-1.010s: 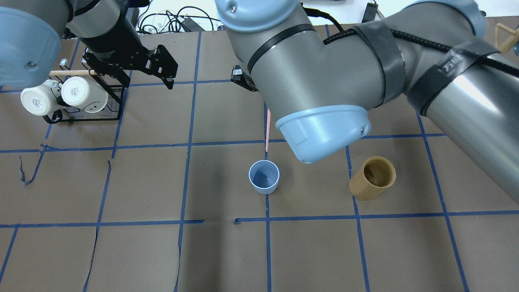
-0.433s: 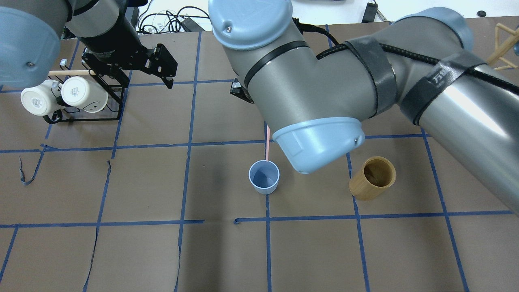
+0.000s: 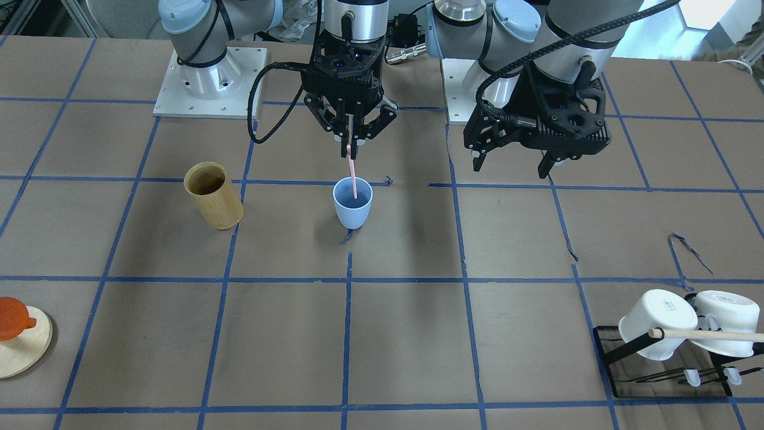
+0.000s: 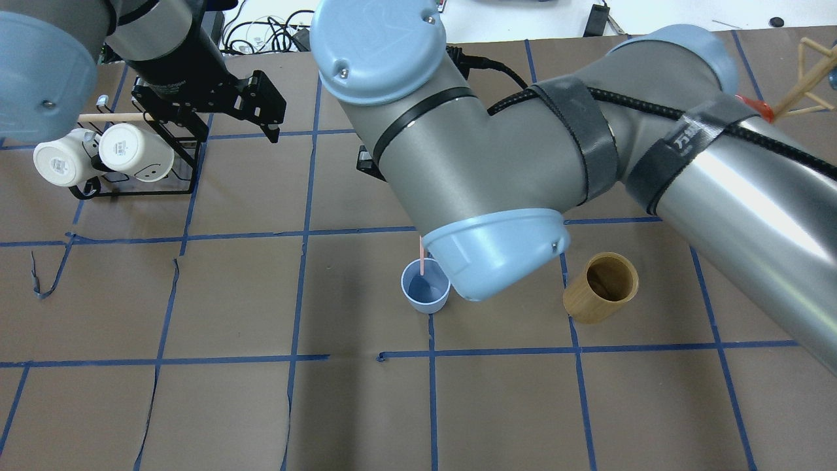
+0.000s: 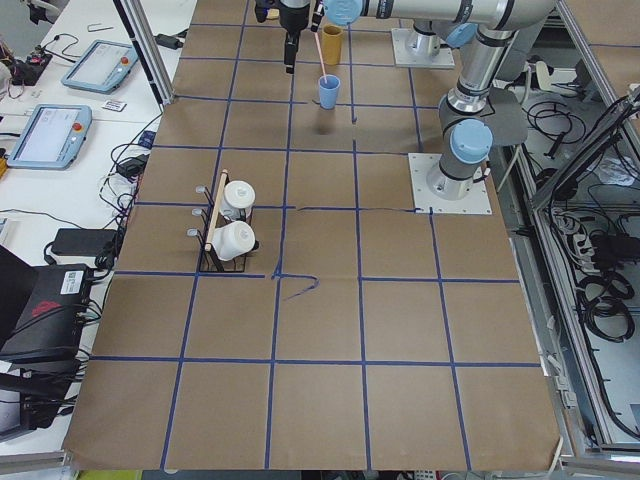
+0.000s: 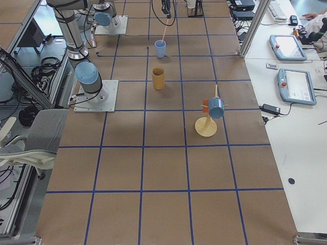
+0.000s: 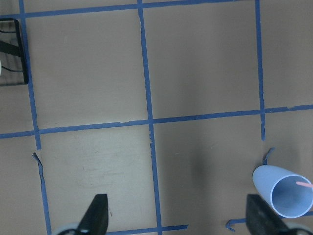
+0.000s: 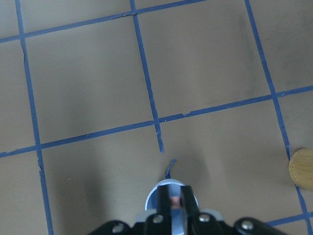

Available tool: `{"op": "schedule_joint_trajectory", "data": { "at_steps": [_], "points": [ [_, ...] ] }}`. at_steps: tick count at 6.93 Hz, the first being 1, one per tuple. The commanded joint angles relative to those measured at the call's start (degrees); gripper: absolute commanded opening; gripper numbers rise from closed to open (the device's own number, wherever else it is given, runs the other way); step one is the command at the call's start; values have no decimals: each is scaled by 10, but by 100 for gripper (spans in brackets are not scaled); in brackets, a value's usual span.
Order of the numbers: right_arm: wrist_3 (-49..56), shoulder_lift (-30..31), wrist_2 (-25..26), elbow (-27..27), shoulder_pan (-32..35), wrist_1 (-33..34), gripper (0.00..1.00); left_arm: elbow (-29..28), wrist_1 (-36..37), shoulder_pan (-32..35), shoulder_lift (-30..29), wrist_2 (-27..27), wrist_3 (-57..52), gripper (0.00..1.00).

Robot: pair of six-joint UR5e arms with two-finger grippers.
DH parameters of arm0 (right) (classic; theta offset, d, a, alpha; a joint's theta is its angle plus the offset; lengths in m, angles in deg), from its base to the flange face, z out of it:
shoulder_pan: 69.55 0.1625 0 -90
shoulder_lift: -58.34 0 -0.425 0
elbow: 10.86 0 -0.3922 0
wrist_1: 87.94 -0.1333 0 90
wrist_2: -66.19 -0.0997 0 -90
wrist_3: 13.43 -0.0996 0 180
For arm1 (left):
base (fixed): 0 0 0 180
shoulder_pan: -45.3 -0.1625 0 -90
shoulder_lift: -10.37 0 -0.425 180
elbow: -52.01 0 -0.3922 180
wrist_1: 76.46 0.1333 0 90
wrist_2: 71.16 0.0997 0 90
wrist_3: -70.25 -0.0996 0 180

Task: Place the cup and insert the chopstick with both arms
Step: 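Lower the chopstick into the blue cup with the right gripper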

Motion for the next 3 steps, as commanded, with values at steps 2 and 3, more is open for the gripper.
{"op": "schedule_joint_trajectory", "data": {
  "at_steps": [2,3],
  "points": [
    [5,-3,2,-18,1,9,100,0,0,0,0,0,0,100],
    [10,-2,3,-13,-2,6,100,0,0,0,0,0,0,100]
  ]
}}
